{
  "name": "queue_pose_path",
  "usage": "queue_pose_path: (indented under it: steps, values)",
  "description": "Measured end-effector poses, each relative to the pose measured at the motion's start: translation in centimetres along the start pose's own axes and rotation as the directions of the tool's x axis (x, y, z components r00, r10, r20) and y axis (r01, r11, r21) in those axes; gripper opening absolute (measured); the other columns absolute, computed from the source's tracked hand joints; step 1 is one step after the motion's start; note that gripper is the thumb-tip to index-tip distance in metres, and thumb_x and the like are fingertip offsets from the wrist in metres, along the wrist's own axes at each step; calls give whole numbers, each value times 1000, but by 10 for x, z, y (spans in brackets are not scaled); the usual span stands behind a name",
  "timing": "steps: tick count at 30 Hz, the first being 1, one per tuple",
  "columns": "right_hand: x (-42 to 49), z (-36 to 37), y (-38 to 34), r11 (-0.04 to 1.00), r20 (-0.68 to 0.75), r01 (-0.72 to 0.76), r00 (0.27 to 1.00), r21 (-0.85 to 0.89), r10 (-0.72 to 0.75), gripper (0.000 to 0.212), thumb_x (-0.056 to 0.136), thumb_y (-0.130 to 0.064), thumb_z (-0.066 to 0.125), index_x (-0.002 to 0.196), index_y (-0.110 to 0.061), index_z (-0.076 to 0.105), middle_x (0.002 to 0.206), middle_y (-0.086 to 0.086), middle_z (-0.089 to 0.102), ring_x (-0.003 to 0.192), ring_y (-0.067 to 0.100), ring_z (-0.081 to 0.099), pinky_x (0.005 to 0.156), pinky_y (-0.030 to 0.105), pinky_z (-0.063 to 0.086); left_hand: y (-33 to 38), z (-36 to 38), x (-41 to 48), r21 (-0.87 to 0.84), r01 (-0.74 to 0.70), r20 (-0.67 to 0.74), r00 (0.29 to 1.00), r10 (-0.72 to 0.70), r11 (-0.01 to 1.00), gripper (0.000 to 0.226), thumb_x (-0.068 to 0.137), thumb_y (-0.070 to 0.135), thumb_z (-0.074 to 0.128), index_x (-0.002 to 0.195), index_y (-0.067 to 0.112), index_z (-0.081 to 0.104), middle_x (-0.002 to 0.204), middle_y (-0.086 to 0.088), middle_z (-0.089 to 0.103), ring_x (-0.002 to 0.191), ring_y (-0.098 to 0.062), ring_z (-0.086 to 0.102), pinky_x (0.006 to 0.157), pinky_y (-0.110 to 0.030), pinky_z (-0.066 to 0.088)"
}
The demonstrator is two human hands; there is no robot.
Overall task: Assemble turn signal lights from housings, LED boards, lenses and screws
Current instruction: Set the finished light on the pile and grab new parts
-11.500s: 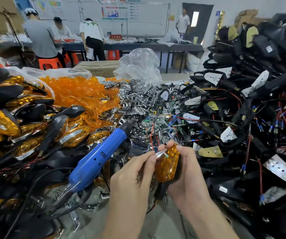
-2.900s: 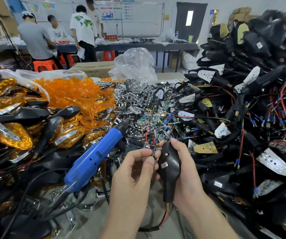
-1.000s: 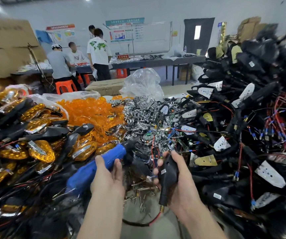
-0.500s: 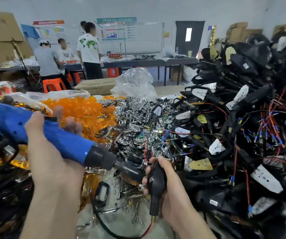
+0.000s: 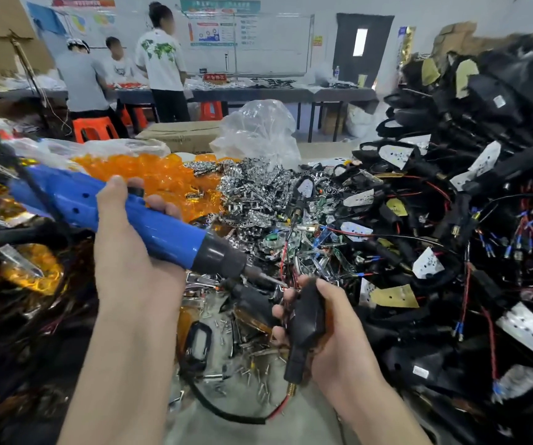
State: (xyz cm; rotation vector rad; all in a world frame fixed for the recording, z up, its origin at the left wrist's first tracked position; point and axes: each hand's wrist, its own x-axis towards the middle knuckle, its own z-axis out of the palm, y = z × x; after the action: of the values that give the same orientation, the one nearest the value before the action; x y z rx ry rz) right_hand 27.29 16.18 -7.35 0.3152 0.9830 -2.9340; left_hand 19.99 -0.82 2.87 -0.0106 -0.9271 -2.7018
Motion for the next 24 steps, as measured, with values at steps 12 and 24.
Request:
queue_pose_path:
  steps: [12, 24]
  values:
    - [-2, 0, 2, 996, -16, 62, 998, -57, -63, 28, 80, -35, 71, 99, -15, 77, 85, 10, 65, 67, 24, 64, 54, 36, 55, -20, 1, -3, 12, 43, -42, 998, -43, 999, 19, 95, 28, 64, 104, 15, 55, 93, 4, 58, 59, -9, 54, 60, -26, 50]
    - [-3, -2, 2, 998, 12, 58, 998, -36, -57, 25, 83, -37, 73, 99, -18, 79, 87, 10, 62, 70, 24, 64, 58, 36, 56, -24, 1, -5, 32, 10, -68, 998, -7, 999, 17, 95, 30, 63, 84, 18, 60, 66, 7, 59, 55, -7, 55, 58, -24, 51]
